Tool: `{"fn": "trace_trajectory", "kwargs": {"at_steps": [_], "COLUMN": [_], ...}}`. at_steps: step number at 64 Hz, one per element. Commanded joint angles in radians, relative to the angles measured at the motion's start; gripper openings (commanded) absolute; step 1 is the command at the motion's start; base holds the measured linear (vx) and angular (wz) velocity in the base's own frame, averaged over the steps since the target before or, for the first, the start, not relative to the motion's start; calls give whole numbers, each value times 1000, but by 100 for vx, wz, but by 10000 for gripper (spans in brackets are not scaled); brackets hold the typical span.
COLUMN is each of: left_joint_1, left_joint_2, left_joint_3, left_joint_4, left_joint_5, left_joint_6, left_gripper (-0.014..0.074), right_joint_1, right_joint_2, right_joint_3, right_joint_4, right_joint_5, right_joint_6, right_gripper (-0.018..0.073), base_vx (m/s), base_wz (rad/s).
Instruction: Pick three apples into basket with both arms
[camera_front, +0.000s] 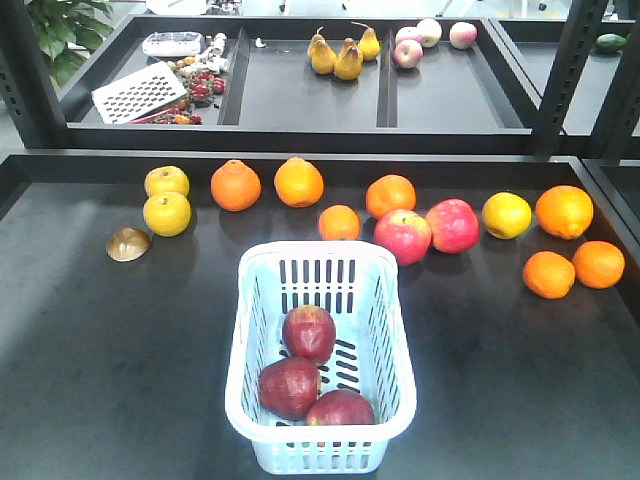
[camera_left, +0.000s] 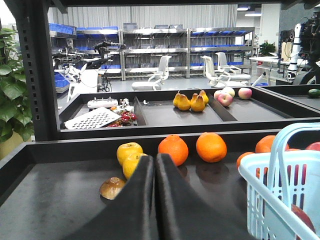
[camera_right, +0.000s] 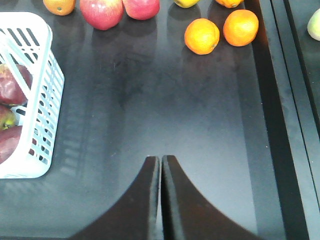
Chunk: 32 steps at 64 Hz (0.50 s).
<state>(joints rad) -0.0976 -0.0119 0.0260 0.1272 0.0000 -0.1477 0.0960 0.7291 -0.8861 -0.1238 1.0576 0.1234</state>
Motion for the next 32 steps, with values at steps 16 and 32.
{"fn": "trace_trajectory", "kwargs": {"at_steps": [16, 32], "left_joint_1": [2, 2], "left_joint_2": [-17, -17], "left_joint_3": [5, 5], "left_joint_4": [-9, -9], "left_joint_5": [-68, -68], "left_joint_6": [-11, -11], "left_gripper": [-6, -6], "right_joint_1": [-6, -6], "right_joint_2": [-1, -1], "right_joint_3": [-27, -27], "right_joint_4": [-13, -13], "right_joint_5": [-51, -51], "right_joint_6": [-5, -5], "right_gripper": [-9, -9], "base_vx": [0, 0], "base_wz": [0, 0]}}
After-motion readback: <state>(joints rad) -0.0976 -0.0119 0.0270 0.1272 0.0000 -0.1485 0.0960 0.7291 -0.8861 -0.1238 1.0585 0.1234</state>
